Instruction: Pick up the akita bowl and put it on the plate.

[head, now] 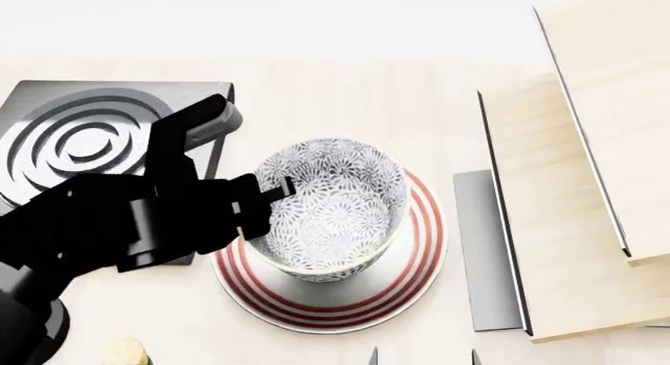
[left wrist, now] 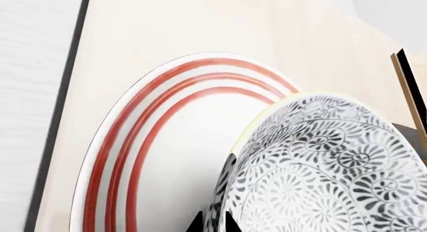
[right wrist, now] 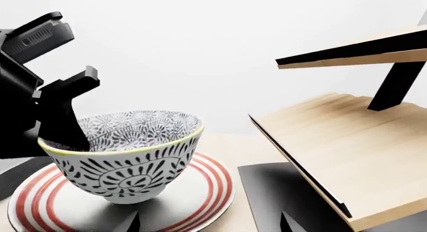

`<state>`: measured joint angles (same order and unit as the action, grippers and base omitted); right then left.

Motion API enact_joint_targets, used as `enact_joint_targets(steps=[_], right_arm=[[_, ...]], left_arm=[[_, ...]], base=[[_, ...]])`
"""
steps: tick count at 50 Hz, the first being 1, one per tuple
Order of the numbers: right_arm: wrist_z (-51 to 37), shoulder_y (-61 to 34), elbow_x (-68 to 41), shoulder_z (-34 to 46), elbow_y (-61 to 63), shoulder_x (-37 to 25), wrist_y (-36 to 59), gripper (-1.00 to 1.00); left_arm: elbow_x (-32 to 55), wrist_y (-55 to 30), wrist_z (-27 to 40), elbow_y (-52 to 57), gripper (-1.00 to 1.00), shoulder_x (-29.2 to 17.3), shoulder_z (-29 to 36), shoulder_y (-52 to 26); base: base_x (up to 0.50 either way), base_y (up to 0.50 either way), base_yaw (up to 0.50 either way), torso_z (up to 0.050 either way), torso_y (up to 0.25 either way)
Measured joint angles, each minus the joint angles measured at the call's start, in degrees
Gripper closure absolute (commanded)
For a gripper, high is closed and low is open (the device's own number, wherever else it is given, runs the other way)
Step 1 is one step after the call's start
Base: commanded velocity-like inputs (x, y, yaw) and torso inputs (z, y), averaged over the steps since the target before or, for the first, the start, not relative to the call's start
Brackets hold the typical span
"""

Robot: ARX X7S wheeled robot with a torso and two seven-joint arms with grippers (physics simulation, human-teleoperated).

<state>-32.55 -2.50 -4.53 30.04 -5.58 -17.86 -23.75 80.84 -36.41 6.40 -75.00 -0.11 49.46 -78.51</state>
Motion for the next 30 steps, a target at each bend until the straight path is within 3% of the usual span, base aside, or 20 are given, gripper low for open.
enact_joint_targets(steps=[19,30], right_arm=[[0.01,-0.23,-0.13,0.41,-0.39,0.04,-0.09,-1.0],[0.01,-0.29,-0.33,0.51,-0.59,-0.07,-0.31,-1.0]], left_arm=[[-6.36,0.35,-0.79,0.0,1.0,-0.03,-6.82,2.32],[-2.6,2.47,-1.21,0.0,1.0,-0.17,-3.74,2.9]], base=[[0.0,0.0,0.0,0.0,0.0],[0.0,0.0,0.0,0.0,0.0]])
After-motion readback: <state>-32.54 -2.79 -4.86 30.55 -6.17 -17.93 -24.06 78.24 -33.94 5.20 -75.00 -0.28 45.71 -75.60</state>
